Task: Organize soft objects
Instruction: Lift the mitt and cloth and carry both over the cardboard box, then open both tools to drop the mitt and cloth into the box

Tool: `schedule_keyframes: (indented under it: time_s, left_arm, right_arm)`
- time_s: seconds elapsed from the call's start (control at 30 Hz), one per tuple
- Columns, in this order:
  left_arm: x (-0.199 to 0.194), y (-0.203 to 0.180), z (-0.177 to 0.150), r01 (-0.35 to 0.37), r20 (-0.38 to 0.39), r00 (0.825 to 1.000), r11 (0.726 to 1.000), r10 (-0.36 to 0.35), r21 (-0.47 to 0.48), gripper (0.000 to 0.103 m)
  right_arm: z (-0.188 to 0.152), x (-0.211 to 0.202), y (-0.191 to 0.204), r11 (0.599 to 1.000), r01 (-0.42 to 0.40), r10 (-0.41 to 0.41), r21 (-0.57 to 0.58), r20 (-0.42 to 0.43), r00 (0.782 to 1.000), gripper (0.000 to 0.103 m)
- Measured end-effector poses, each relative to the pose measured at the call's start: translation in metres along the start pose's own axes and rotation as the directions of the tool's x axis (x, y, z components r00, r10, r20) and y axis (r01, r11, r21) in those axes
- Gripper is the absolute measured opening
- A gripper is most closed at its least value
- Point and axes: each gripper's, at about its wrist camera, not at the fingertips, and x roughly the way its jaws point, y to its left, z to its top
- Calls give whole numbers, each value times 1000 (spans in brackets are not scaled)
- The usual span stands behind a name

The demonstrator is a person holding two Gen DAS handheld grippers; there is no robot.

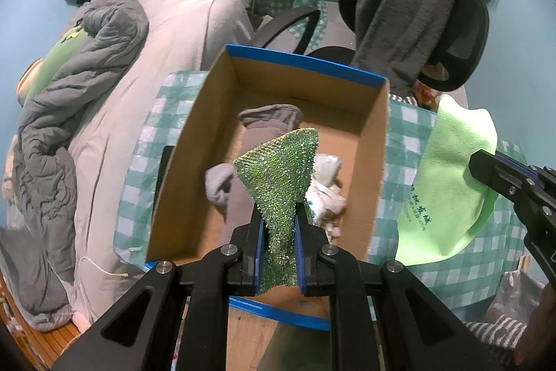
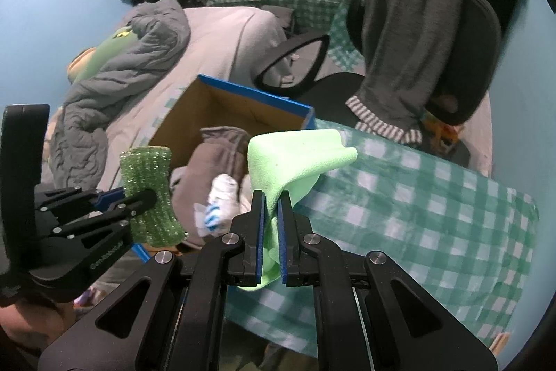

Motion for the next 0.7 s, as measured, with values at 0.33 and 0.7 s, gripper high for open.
schedule_keyframes:
  time_s: [0.33,0.7]
  left_arm:
    - [9,30,6,-17,-8,1000,1000,16,-25,14]
    - [32,52,13,-36,-37,999,998,34,-49,14]
  right_arm:
    - [14,20,30,999,-31,31,-39,-9,999,6]
    - [26,55,53,997,-60,57,-49,-58,997,6]
